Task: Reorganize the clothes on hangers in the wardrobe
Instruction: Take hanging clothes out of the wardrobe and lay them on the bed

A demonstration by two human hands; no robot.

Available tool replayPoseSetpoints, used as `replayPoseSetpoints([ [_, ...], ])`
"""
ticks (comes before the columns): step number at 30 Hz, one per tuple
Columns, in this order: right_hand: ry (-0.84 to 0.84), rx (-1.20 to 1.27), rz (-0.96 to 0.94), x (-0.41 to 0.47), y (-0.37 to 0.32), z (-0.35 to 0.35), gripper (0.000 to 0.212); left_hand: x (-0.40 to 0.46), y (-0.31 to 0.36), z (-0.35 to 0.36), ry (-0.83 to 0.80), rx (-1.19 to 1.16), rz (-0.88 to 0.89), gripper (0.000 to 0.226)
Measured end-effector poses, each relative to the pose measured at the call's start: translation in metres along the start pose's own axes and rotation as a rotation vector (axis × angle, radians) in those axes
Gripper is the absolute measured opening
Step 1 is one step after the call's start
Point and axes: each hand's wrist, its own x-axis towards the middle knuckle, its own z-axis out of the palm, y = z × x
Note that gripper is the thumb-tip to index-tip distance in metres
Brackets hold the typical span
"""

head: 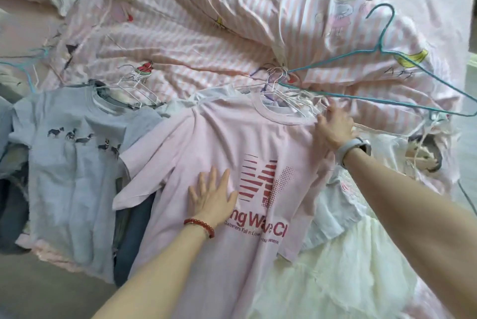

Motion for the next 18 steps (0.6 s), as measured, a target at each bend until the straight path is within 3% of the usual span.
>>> replayPoseSetpoints([
  [4,-0.214,-0.323,0.002,-0.014,0.012,0.036,0.050,0.010,-0.005,0.008,-0.082,0.010,-0.005,0.062],
  [7,-0.276,-0.406,-0.003,-0.025,0.008,0.044,0.050,0.012,-0.008,-0.001,-0.042,0.027,0.017,0.060],
  [10,-0.263,-0.397,-0.082,-0.041,-0.019,0.041,0.051,0.005,-0.014,-0.020,0.142,0.038,0.049,0.056],
  [18,-0.185,-0.259,-0.671,-0.176,-0.132,0.047,0.046,-0.096,-0.090,-0.071,0.657,-0.032,-0.090,0.049],
])
